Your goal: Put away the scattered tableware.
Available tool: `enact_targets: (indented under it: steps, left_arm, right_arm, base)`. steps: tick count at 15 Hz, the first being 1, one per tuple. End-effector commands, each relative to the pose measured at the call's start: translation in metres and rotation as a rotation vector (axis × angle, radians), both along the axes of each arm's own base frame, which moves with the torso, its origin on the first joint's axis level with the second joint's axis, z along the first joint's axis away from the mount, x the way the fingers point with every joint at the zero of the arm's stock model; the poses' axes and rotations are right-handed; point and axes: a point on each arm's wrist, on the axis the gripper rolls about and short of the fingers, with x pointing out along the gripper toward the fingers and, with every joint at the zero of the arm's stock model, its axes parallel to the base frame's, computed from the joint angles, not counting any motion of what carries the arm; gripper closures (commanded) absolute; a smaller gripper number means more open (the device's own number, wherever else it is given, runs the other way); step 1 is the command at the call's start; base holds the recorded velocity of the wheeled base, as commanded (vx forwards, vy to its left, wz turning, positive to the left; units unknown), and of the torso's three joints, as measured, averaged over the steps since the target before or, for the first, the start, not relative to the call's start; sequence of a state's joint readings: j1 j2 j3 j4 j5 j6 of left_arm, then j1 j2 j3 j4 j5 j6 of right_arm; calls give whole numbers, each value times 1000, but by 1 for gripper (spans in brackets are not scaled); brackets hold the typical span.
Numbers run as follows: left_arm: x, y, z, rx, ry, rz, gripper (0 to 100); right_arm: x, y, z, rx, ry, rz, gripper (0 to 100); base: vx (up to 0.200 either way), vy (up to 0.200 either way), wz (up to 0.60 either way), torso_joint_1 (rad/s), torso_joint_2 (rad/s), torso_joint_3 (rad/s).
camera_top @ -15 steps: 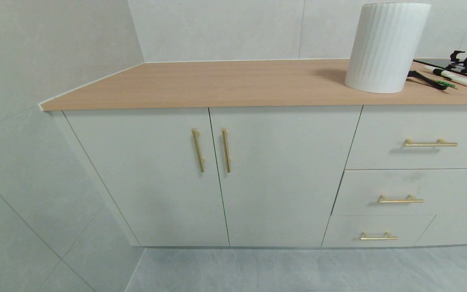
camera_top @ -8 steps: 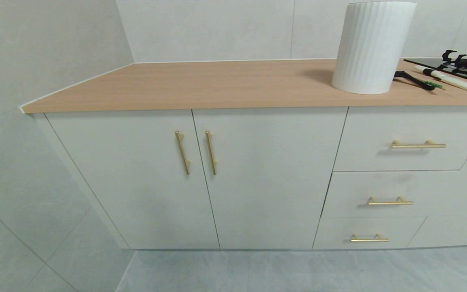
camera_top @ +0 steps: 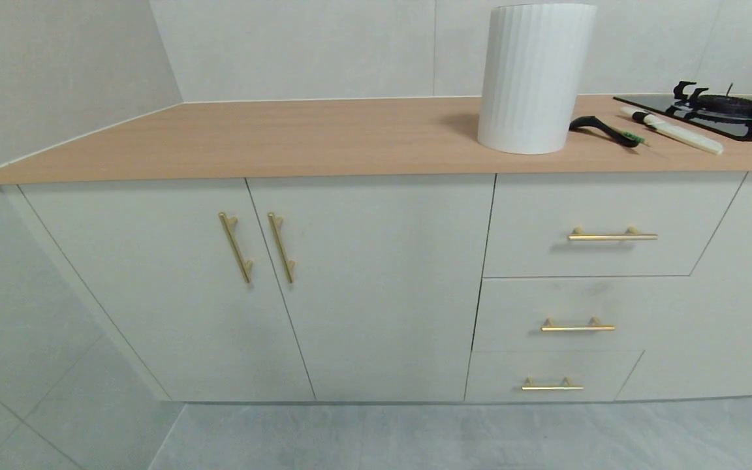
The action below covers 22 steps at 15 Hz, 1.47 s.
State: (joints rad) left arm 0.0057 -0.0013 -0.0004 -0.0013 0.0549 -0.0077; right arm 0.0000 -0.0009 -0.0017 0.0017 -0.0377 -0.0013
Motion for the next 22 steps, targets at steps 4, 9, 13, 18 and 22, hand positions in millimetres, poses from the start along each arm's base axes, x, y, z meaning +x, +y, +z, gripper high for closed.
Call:
enact_targets:
  steps: [4, 9, 13, 18, 22]
  left_arm:
    - [0, 0, 0, -2, 1, 1, 0]
    - [0, 0, 0, -2, 1, 1, 0]
    - [0, 0, 0, -2, 1, 1, 0]
    - [0, 0, 0, -2, 1, 1, 0]
    - [0, 0, 0, -2, 1, 1, 0]
  right_arm:
    - [0, 0, 0, 0, 1, -1, 0]
    - [0, 0, 0, 0, 1, -1, 0]
    - [0, 0, 0, 0, 1, -1, 0]
    - [0, 0, 0, -6, 4, 1, 0]
    - [-7, 0, 42, -7, -86, 43, 0]
  base:
    - [0, -100, 0, 0, 0, 4]
    - [40, 0, 0, 0, 0, 0]
    - [200, 0, 0, 4, 4, 2]
    - [80, 0, 0, 0, 3, 3]
    - [0, 0, 0, 0, 0, 0]
